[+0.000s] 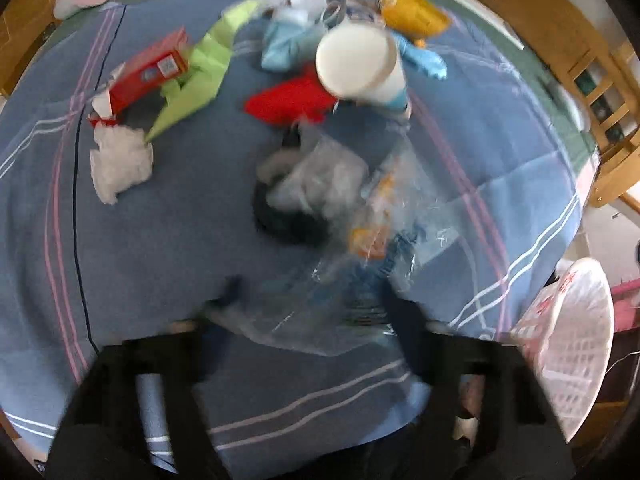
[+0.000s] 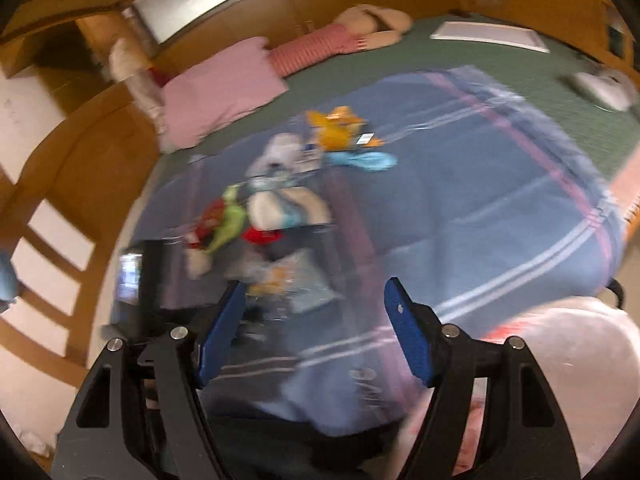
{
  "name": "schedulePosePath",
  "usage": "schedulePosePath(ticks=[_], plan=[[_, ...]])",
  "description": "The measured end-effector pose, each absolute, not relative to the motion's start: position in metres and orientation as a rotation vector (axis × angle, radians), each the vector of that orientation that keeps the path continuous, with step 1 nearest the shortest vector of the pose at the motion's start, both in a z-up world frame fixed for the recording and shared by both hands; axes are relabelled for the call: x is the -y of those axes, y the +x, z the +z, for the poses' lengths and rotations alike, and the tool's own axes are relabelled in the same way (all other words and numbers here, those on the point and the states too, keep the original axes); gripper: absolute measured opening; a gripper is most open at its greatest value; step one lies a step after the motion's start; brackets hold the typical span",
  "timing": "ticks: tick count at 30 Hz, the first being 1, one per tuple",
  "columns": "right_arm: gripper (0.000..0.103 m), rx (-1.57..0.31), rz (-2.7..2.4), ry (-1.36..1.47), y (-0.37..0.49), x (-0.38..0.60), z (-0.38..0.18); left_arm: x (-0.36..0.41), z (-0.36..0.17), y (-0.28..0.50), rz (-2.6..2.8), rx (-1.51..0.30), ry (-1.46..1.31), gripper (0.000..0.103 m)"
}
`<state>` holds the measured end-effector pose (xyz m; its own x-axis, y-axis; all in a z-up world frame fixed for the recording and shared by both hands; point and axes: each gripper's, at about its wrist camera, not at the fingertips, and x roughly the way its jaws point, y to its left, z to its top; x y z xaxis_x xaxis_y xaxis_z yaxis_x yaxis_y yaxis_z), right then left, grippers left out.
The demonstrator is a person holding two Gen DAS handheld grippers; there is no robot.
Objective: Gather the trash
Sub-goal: 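Grasp the clear plastic bag with the left tool while the right tool grasps the dark bag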
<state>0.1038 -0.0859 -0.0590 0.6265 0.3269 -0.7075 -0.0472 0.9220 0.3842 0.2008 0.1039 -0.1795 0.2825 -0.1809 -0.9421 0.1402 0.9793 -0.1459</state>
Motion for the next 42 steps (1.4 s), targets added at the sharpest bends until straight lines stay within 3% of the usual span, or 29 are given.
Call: schedulePosePath(ticks=[5,8,16,22,35,38,39,40,41,42], plan=[[0.071,-0.866,0.186,0.264,0.096,0.075,-0.057,-0.116,-0.174,0.191,-0.221,-1.223,-0.092,0.019],[0.071,-0.881,0.141,0.279,0.096,0.087,-0.061,-0.119,-0.155,0.168,-0.25,-1.125,-0.09,0.011],[0.071,-0.943,0.092,0.244,0.109,0.084,-0.084,-0.174,-0.11,0.145,-0.273,-0.92,-0.32,0.009],[0.071,-0.961,0.146,0.22,0.149,0.039,-0.1,-0.223,-0.102,0.138,0.027,-0.821,-0.466,0.008],[0.071,-0.948,0.098,0.232,0.223,-0.062,-0.119,-0.279,-0.124,0.129,0.214,-0.835,-0.717,0.008],[0.071,-0.994,0.089,0.162,0.245,-0.088,-0.139,-0.29,-0.133,0.125,0.257,-0.866,-0.769,0.01],[0.071,-1.031,0.091,0.099,0.253,-0.099,-0.147,-0.294,-0.136,0.122,0.273,-0.868,-0.791,0.022],[0.071,-1.081,0.083,0.026,0.261,-0.11,-0.159,-0.299,-0.137,0.119,0.291,-0.867,-0.811,0.041],[0.07,-1.115,0.076,-0.013,0.266,-0.116,-0.169,-0.303,-0.137,0.116,0.306,-0.862,-0.821,0.049],[0.059,-1.132,0.09,-0.03,0.266,-0.119,-0.176,-0.305,-0.136,0.114,0.325,-0.853,-0.827,0.057]])
